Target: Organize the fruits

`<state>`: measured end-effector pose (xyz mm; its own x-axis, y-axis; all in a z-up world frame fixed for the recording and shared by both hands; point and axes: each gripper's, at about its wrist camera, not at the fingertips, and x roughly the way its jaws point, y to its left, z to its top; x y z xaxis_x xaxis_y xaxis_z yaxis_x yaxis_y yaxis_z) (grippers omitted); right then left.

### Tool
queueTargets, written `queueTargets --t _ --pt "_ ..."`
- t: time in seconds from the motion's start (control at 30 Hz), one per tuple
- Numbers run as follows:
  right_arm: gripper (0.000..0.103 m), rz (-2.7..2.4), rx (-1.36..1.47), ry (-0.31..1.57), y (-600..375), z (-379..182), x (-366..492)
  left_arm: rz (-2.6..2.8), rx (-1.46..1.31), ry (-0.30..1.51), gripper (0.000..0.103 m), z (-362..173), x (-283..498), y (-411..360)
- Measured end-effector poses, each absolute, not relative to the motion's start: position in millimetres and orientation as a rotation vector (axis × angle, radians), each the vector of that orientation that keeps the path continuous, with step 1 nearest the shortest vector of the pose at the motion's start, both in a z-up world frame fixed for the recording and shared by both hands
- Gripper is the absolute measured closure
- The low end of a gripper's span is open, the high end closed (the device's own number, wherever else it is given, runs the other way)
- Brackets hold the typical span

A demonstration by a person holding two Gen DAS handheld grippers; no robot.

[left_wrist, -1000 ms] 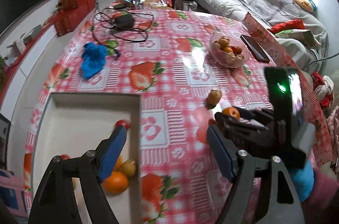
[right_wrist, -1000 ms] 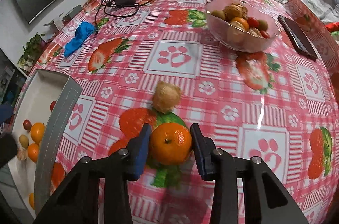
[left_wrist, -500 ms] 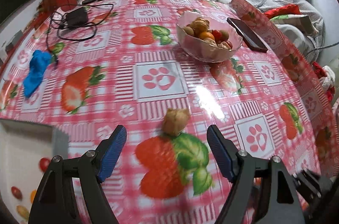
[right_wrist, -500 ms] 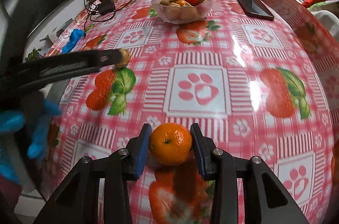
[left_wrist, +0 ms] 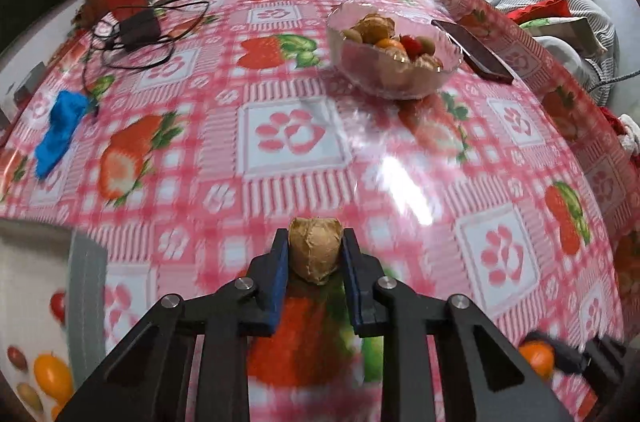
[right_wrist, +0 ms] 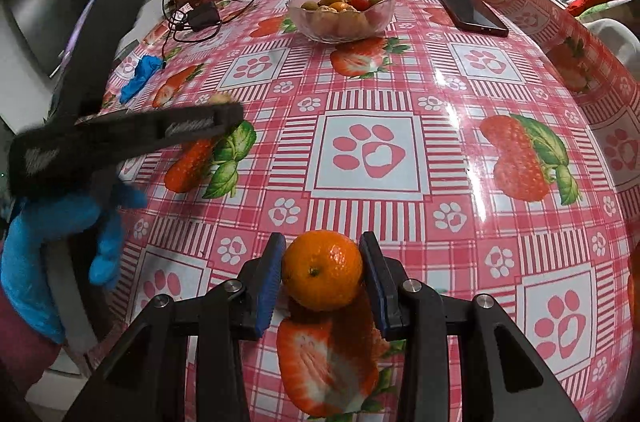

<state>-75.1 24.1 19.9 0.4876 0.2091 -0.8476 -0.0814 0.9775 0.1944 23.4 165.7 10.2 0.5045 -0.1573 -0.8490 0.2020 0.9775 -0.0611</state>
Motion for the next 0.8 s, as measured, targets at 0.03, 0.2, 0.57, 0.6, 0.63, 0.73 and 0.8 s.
queueTargets --t 0.03,0.2,0.57,0.6,0.63,0.73,0.8 --pt "0.063 0.176 0.135 1.046 24 20 -76 -0.213 0.053 1.015 0.076 10 15 168" --pt "0.063 0.167 0.136 1.028 26 20 -92 -0.162 0.074 0.983 0.076 10 -45 189" --pt "0.063 0.147 0.131 1.005 26 21 -135 -0.09 0.025 0.97 0.075 11 -143 207" --pt "0.063 0.145 0.13 1.004 26 21 -138 -0.089 0.023 0.966 0.075 10 -148 207" --pt "0.063 0.144 0.129 1.003 27 22 -141 -0.09 0.019 0.962 0.075 10 -152 206" --pt "0.063 0.138 0.127 1.002 27 22 -149 -0.089 0.023 0.953 0.075 10 -159 206" --pt "0.063 0.136 0.127 1.003 28 22 -151 -0.088 0.022 0.956 0.075 10 -160 206"
